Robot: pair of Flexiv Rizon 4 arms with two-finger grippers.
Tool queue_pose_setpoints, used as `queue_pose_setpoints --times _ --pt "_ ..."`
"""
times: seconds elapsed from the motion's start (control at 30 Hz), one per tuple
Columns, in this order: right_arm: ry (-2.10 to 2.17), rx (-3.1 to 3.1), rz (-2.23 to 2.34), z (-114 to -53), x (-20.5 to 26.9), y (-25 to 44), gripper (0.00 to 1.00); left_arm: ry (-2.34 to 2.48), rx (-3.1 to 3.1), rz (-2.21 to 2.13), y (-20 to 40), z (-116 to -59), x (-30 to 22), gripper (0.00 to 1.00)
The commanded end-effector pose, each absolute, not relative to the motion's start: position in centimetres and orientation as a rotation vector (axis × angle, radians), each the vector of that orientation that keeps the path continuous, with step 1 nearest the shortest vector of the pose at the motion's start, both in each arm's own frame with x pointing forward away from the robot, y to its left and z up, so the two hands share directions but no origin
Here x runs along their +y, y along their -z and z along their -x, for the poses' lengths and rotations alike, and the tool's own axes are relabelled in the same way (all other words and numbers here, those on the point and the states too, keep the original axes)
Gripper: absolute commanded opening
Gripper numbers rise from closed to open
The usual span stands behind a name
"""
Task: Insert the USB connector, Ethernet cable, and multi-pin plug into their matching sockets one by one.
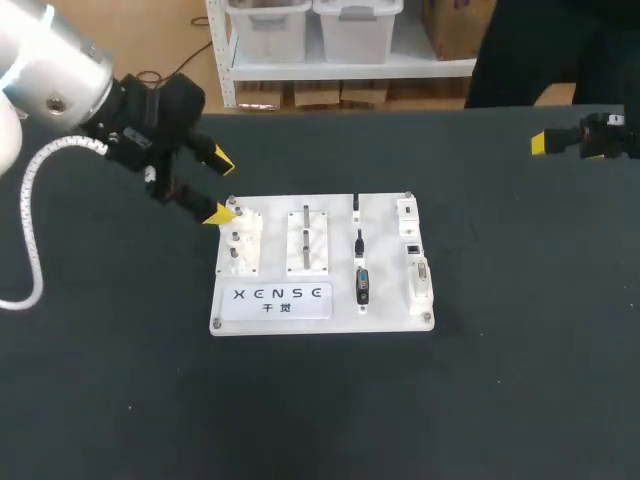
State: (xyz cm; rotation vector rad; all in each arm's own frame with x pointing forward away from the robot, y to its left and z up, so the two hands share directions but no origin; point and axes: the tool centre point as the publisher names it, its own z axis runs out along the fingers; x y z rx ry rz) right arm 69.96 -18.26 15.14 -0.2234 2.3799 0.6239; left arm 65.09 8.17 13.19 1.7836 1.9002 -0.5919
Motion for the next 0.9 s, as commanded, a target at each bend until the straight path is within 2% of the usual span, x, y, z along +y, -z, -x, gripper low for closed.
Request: queue_pose_setpoints --times 0.03,0.9 --pt "-0.633 2.375 0.229 -70.1 -18.4 -15.0 1.0 0.533 1.306 -2.545 -13.1 -65.8 7.6 1.0" --pt "-0.633 2.375 0.229 -70.1 -18.4 -15.0 1.0 0.581 1.697 -2.102 -11.0 -65.3 8.7 1.0"
